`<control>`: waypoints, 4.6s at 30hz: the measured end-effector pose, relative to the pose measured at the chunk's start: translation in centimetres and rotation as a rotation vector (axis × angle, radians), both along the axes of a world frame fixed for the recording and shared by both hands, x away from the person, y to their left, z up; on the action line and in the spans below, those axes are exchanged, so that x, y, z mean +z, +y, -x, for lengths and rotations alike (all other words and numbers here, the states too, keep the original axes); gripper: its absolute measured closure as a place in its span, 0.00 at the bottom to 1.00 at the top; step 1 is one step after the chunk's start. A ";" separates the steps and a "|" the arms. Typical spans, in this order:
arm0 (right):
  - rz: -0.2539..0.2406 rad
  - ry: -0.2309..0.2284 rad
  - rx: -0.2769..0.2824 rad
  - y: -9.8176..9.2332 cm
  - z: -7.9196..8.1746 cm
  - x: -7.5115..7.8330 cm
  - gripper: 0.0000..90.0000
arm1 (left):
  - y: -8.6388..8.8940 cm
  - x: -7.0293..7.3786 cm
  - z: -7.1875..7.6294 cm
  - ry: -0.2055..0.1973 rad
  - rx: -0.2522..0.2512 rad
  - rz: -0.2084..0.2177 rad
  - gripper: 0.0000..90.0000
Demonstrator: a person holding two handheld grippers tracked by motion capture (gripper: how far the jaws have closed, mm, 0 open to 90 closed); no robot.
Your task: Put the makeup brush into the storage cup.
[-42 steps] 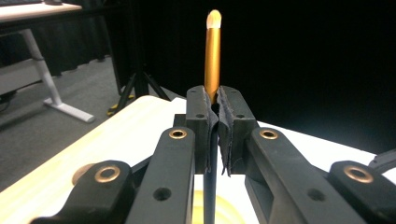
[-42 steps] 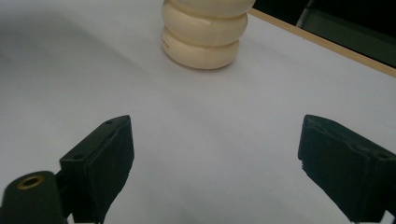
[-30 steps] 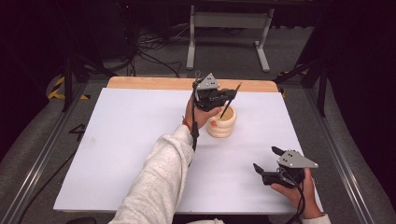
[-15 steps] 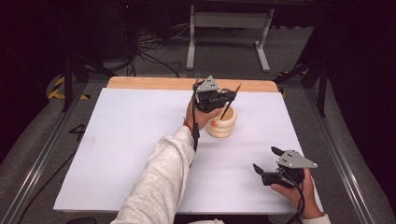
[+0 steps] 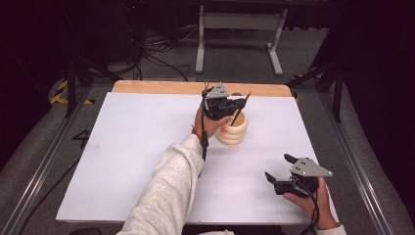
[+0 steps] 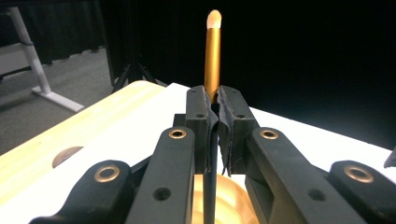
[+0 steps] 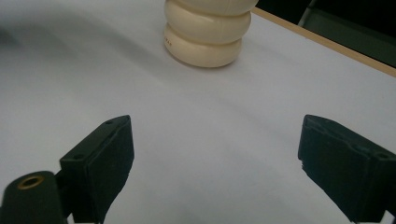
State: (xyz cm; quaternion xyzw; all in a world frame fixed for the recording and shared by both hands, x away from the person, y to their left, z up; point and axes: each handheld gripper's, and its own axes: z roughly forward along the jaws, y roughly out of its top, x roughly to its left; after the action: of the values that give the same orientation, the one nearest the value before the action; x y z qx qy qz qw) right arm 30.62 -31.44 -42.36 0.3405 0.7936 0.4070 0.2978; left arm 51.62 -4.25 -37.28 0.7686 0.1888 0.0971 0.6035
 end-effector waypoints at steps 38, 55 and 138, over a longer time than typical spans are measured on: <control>0.009 0.000 0.004 0.2 0.1 0.0 0.13 | 0.3 -0.8 -0.1 0.021 -0.005 -0.072 0.93; 0.012 0.003 0.007 0.3 0.1 0.0 0.13 | 0.6 -1.2 0.2 0.018 0.002 -0.110 0.93; 0.026 0.008 0.019 0.7 0.0 -0.1 0.13 | 5.1 1.3 2.7 -0.049 0.149 -0.298 0.07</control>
State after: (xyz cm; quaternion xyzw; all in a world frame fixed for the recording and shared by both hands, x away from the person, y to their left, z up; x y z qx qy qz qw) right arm 30.57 -30.77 -42.48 0.3307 0.8031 0.3981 0.2954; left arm 48.88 0.88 -36.00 0.8308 0.2139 0.1872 0.4784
